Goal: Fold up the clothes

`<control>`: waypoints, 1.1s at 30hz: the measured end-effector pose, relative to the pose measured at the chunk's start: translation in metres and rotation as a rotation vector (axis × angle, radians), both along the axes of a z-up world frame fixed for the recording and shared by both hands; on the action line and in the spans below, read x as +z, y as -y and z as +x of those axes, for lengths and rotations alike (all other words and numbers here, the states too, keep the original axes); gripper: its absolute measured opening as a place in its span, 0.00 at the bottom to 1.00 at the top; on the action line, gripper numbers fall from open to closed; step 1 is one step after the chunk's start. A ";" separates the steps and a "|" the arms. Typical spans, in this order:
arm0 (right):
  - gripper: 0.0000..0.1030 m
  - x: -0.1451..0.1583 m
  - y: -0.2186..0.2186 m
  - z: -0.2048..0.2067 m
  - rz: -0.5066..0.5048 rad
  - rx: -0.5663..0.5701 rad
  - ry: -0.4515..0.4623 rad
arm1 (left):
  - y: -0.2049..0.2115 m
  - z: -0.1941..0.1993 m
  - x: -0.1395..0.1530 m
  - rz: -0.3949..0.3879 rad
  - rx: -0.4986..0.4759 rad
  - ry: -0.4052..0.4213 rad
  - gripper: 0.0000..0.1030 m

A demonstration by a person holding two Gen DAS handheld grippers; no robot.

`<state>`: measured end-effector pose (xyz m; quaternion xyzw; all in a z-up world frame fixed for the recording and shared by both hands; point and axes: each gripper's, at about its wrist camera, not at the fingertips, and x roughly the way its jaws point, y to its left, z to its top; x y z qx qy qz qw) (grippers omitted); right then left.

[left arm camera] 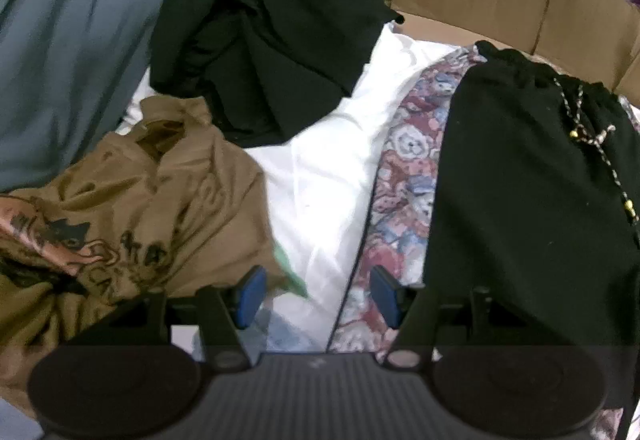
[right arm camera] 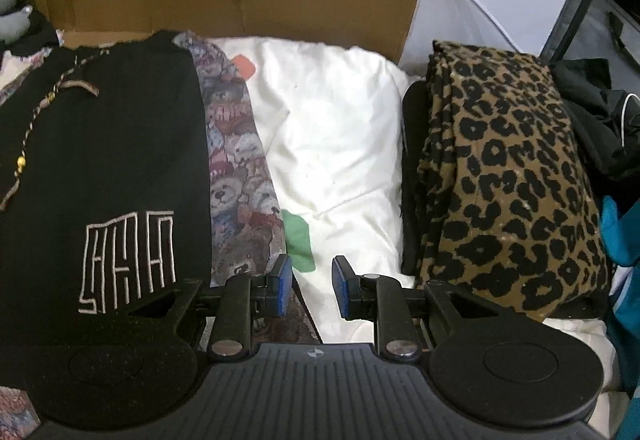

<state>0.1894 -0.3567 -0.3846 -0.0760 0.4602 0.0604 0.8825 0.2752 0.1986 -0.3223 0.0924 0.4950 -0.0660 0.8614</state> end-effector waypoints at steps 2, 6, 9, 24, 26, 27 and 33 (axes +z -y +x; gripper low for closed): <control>0.28 0.000 0.002 0.001 0.007 -0.007 -0.007 | -0.002 0.000 0.003 0.008 0.002 0.006 0.59; 0.28 0.003 0.001 0.000 0.038 -0.019 -0.006 | -0.005 -0.001 0.006 0.004 0.005 0.008 0.59; 0.28 -0.001 -0.003 -0.002 0.036 -0.007 -0.023 | -0.005 -0.003 0.004 0.010 -0.002 0.006 0.59; 0.29 -0.038 0.012 0.011 0.116 -0.058 -0.137 | -0.004 0.000 -0.006 0.035 -0.020 -0.012 0.59; 0.29 -0.040 0.019 0.014 0.157 -0.074 -0.159 | -0.004 0.002 -0.006 0.033 -0.023 -0.010 0.59; 0.29 -0.040 0.021 0.016 0.171 -0.081 -0.168 | -0.005 0.002 -0.005 0.031 -0.021 -0.010 0.59; 0.02 -0.036 0.015 0.017 0.115 -0.028 -0.192 | -0.010 0.005 -0.006 0.026 -0.007 -0.011 0.59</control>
